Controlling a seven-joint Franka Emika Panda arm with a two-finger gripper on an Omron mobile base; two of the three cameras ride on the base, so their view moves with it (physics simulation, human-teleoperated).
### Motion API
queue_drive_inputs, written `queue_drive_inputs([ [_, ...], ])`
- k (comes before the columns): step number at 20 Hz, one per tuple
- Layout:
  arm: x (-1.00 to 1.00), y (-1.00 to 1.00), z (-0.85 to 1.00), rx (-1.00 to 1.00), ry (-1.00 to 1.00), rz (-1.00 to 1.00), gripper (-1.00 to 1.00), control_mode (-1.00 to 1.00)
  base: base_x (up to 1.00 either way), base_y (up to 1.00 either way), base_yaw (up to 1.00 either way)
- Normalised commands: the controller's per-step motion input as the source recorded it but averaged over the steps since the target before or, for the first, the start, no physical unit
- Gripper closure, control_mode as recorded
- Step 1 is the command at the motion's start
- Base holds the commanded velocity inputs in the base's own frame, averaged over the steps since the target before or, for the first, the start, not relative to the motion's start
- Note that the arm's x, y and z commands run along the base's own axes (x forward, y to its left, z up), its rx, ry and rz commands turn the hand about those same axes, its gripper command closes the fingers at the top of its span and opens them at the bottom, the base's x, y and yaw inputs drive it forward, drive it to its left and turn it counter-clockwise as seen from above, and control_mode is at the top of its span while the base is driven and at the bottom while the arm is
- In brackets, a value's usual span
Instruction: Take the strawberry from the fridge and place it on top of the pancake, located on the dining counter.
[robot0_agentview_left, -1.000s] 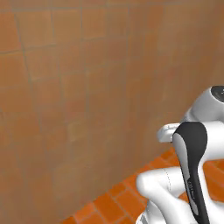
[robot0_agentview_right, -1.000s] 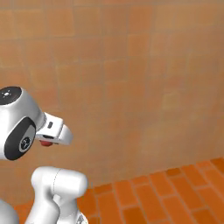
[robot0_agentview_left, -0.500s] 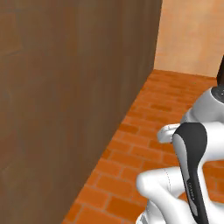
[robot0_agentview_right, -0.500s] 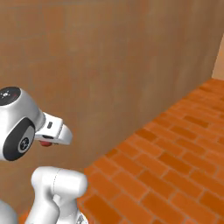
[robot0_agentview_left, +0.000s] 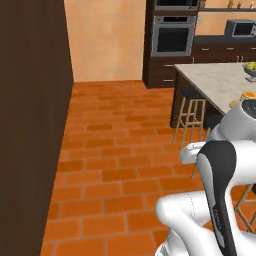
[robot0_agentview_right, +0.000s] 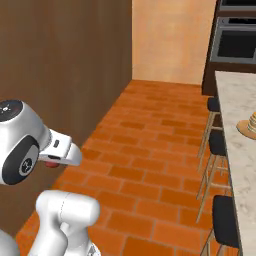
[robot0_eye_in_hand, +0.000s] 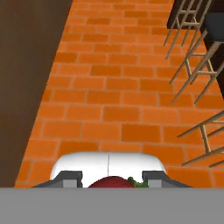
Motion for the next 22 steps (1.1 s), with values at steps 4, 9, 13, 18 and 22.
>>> queue_drive_inputs([
  [4, 0.00, 0.00, 0.00, 0.00, 0.00, 0.00, 1.00, 1.00, 0.76, 0.25, -0.75],
  [9, 0.00, 0.00, 0.00, 0.00, 0.00, 0.00, 1.00, 1.00, 0.86, 0.37, -0.74],
  [13, 0.00, 0.00, 0.00, 0.00, 0.00, 0.00, 1.00, 1.00, 0.85, 0.41, -0.74],
  [18, 0.00, 0.00, 0.00, 0.00, 0.00, 0.00, 1.00, 1.00, 0.83, 0.45, -0.76],
  [22, 0.00, 0.00, 0.00, 0.00, 0.00, 0.00, 1.00, 1.00, 0.81, 0.43, -0.76],
])
